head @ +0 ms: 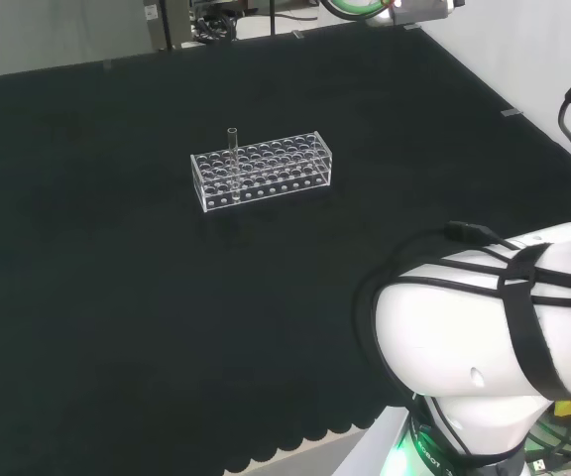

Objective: Pick up the test tube.

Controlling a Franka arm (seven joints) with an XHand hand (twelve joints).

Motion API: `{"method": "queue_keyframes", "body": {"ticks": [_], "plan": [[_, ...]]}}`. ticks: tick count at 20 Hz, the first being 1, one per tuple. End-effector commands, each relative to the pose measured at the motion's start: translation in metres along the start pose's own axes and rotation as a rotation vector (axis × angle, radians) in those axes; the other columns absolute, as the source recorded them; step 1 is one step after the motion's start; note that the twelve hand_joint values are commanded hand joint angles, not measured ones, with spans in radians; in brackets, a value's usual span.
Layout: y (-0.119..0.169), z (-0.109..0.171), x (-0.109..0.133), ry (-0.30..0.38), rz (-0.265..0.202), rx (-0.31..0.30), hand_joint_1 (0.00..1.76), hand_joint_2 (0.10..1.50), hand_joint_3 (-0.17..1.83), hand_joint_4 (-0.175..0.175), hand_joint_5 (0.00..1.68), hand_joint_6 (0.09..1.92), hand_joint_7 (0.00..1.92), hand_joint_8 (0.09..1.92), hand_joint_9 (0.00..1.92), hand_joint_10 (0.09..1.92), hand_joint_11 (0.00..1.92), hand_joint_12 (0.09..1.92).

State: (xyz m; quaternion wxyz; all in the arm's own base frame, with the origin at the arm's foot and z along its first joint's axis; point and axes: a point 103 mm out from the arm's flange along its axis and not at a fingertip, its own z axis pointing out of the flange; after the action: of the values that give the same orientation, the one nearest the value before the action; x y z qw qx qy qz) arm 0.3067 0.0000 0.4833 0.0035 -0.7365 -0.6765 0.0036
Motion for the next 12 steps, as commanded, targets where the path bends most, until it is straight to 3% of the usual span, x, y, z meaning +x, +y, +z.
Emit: {"method": "queue_keyframes", "body": {"ticks": [1,3,7,12], "plan": [[0.0,0.001,0.0,-0.01,0.002,-0.009,0.35,0.76,0.45,0.02,0.0,0.09,0.0,0.09,0.0,0.09,0.0,0.42],[0.002,0.002,0.002,-0.009,0.002,-0.004,0.34,0.82,0.32,0.021,0.0,0.09,0.0,0.09,0.0,0.09,0.0,0.33],[0.006,0.004,0.003,0.003,0.001,0.004,0.34,0.85,0.26,0.021,0.0,0.09,0.0,0.09,0.0,0.09,0.0,0.3],[0.018,0.009,-0.003,0.032,-0.009,0.024,0.34,0.88,0.21,0.017,0.0,0.09,0.0,0.09,0.0,0.09,0.0,0.4]]}}
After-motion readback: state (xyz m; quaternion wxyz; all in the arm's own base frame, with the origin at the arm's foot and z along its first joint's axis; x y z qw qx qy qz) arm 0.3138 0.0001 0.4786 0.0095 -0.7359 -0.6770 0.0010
